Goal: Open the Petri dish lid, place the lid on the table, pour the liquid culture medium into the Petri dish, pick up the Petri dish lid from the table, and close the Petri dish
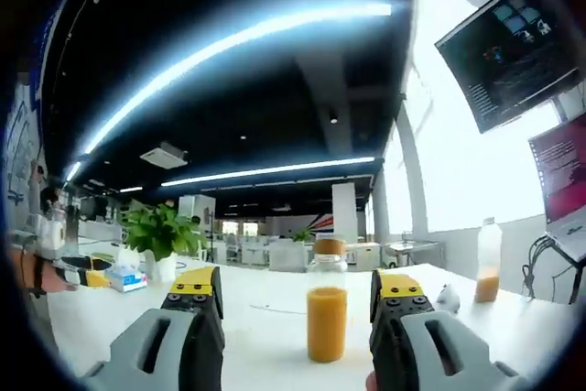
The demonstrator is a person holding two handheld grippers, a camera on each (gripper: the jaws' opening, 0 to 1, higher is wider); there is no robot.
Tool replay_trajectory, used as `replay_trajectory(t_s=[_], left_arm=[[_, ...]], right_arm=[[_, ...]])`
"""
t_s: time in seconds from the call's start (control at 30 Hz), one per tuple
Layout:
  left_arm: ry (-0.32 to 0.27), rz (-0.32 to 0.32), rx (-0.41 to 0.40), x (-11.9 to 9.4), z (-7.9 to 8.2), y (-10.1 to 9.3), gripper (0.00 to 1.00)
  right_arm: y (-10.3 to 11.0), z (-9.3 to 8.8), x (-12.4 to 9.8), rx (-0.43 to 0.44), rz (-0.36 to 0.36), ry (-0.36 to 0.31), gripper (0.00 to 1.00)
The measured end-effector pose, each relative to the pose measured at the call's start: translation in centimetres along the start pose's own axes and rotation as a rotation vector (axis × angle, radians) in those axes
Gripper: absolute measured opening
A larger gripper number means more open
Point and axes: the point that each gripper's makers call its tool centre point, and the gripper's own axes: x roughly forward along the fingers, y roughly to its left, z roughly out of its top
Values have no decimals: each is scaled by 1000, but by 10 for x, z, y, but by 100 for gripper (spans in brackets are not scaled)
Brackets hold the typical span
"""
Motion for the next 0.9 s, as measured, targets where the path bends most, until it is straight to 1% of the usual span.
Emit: replay_trajectory(t_s=[0.03, 0.07, 0.13, 0.23, 0.37, 0.43, 0.53, 0.67, 0.8, 0.9], left_arm=[[5, 8, 2, -2, -2, 2, 56], [5, 10, 5, -3, -3, 3, 56], [14, 23, 42, -6, -5, 4, 56], [8, 28, 55, -10, -3, 4, 56], [-12, 63, 70, -17, 3, 8, 56], [-1, 100, 89, -23, 0, 12, 56], [1, 113, 94, -32, -4, 12, 56], [-3, 144, 69, -38, -6, 21, 56], [-7, 158, 72, -43, -2, 25, 56], [-10, 166, 86, -45, 0, 27, 56]], right_arm=[[-3, -2, -1, 10, -3, 1, 60], [-10, -4, -5, 24, -20, -5, 60], [-18, -6, -11, 19, -35, -6, 60], [-21, -12, -19, 17, -47, 16, 60], [-25, -19, -26, 18, -59, 31, 60], [-26, -25, -31, -3, -66, 58, 60], [-22, -30, -35, -23, -63, 74, 60], [-19, -37, -36, -8, -64, 89, 60], [-15, -38, -37, 2, -63, 93, 59], [-10, -38, -43, 49, -61, 111, 58]])
